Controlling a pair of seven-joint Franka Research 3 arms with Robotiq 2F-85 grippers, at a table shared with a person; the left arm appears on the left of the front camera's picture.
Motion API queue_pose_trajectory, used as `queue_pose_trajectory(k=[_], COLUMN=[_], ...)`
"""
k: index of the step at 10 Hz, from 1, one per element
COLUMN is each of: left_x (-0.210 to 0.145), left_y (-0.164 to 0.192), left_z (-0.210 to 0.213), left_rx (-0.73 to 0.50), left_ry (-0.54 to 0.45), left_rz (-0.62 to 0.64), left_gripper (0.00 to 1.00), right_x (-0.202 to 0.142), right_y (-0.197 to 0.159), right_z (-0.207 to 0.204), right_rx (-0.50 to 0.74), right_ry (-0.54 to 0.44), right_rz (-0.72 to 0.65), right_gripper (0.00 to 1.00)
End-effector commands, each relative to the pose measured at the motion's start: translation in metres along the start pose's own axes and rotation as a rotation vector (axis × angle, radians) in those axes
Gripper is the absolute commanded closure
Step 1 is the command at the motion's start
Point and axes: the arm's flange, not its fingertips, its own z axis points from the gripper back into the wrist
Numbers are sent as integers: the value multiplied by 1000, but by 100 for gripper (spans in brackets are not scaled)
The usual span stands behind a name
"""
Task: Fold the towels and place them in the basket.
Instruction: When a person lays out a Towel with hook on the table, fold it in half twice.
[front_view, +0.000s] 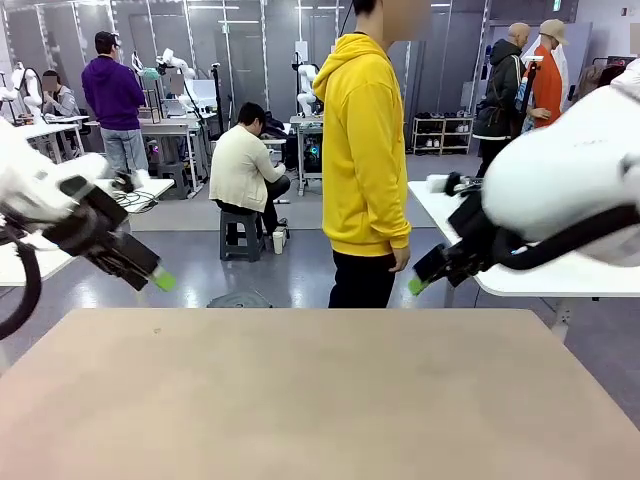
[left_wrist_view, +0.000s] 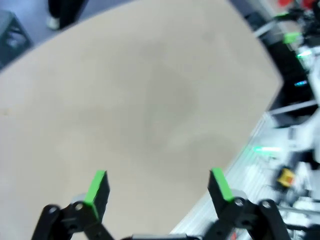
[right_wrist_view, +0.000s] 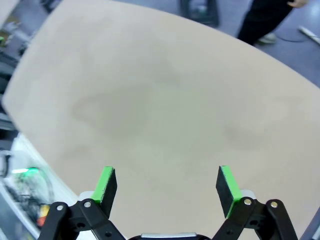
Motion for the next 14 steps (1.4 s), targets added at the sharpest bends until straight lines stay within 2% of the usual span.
queue_pose_trajectory(k=[1, 3, 5, 6, 7, 9, 11, 12, 13, 14], left_x=[-23, -71, -119, -146, -178, -223, -237, -235, -250, -250], left_y=[44, 86, 120, 136, 152, 176, 179, 176, 180, 180], left_z=[51, 111, 153, 169, 189, 218, 233, 231, 227, 227], left_rx=[-239, -407, -523, -573, -581, -547, -524, -557, -514, -514], left_ry=[-28, -120, -221, -279, -335, -424, -473, -477, -457, -457], left_rz=[149, 239, 280, 281, 290, 375, 403, 362, 421, 421], left_gripper=[0, 0, 0, 0, 0, 0, 0, 0, 0, 0], right_x=[-26, -70, -116, -141, -168, -198, -203, -200, -216, -216], right_y=[-60, -107, -149, -165, -178, -189, -190, -191, -195, -195], right_z=[54, 99, 127, 139, 153, 175, 185, 181, 184, 184], right_rx=[236, 490, 676, 718, 742, 730, 701, 652, 722, 722], right_ry=[-49, -140, -272, -310, -353, -400, -423, -407, -407, -407], right_rz=[-155, -263, -368, -381, -413, -455, -471, -501, -494, -494], right_gripper=[0, 0, 0, 0, 0, 0, 0, 0, 0, 0])
